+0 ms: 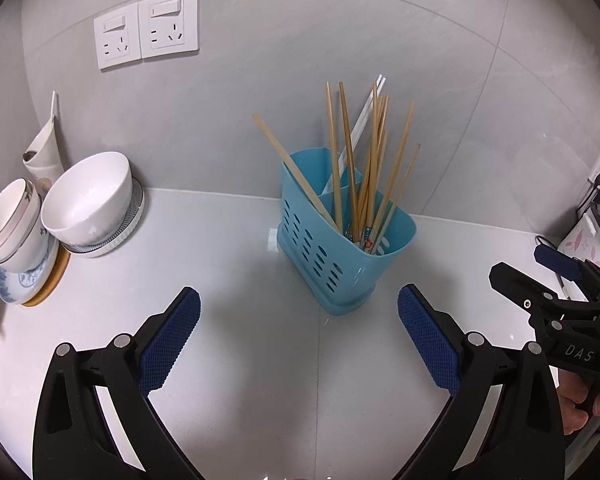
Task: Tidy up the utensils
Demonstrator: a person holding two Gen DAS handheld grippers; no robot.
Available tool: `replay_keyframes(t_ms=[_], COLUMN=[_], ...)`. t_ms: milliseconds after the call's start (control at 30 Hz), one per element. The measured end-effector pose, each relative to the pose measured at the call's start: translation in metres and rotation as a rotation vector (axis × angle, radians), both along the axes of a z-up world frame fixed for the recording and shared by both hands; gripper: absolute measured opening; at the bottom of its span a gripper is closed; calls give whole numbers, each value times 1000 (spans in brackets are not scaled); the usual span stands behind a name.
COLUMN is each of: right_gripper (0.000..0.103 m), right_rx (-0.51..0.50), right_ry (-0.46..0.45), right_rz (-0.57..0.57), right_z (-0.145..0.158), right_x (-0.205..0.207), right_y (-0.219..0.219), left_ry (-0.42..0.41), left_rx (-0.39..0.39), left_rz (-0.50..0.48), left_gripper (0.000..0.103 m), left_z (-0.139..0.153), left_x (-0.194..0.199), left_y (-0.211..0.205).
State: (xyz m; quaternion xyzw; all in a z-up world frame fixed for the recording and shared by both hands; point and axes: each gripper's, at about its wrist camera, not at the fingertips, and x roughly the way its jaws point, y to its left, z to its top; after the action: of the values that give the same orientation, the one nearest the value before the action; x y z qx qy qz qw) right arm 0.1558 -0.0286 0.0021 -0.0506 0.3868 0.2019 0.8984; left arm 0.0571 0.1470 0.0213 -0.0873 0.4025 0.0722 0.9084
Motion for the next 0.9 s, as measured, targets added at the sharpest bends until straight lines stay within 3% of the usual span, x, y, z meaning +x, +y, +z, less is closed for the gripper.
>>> replay_keyframes(t_ms=[900], right_gripper=[95], right_rx=[-2], right_ry=[8], right_rz=[2], right_z=[-1], right_x=[0], right_y=[2], left_ry=[4], left_rx=[27], left_rz=[0], left_gripper=[97], left_z=[-3], left_x=[3], left_y=[-9])
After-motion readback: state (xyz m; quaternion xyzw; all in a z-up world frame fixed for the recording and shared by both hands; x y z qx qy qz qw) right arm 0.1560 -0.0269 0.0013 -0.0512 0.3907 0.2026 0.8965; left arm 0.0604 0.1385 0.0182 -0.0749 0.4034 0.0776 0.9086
